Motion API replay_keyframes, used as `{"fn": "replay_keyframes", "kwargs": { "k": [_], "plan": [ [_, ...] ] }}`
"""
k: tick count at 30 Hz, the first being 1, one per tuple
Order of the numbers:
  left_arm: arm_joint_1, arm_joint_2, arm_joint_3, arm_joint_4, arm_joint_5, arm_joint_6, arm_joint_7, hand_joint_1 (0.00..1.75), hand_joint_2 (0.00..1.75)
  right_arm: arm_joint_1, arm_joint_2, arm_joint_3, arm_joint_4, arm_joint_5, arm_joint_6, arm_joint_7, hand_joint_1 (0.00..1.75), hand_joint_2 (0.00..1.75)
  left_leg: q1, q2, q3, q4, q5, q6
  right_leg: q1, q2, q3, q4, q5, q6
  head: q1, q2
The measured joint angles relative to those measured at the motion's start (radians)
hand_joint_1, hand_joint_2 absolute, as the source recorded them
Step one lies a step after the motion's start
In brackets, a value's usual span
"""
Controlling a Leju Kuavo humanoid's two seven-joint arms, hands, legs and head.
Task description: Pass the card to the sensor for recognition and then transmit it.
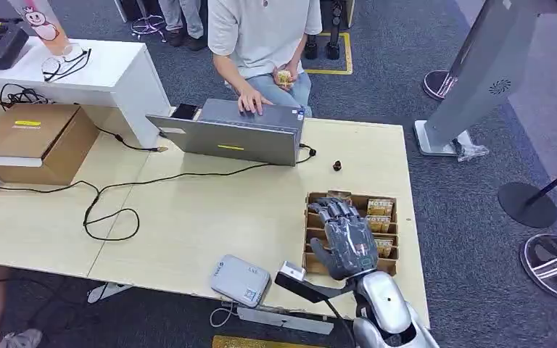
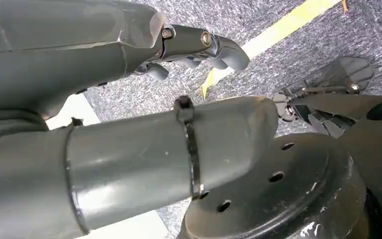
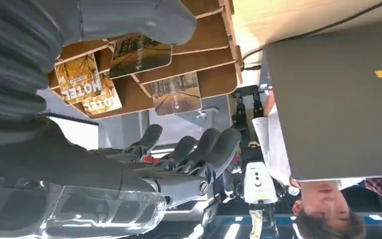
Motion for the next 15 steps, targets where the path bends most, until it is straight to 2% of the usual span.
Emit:
{"fn": "replay_keyframes", "kwargs": {
  "k": [6,15],
  "plan": [
    [0.0,0.0,0.002,0.0,-0.004,0.0,-0.003,0.0,0.0,-0.001,0.0,-0.014,0.003,0.002,-0.003,0.002,0.54,1.75,0.0,0.0,0.0,0.0,0.0,0.0,0.0,0.0,0.0,0.0,0.0,0.0,0.0,0.0],
    [-0.004,0.0,0.019,0.0,-0.015,0.002,-0.006,0.0,0.0,-0.003,0.0,-0.04,0.015,0.015,-0.007,0.006,0.63,1.75,0.0,0.0,0.0,0.0,0.0,0.0,0.0,0.0,0.0,0.0,0.0,0.0,0.0,0.0]
  ]
}}
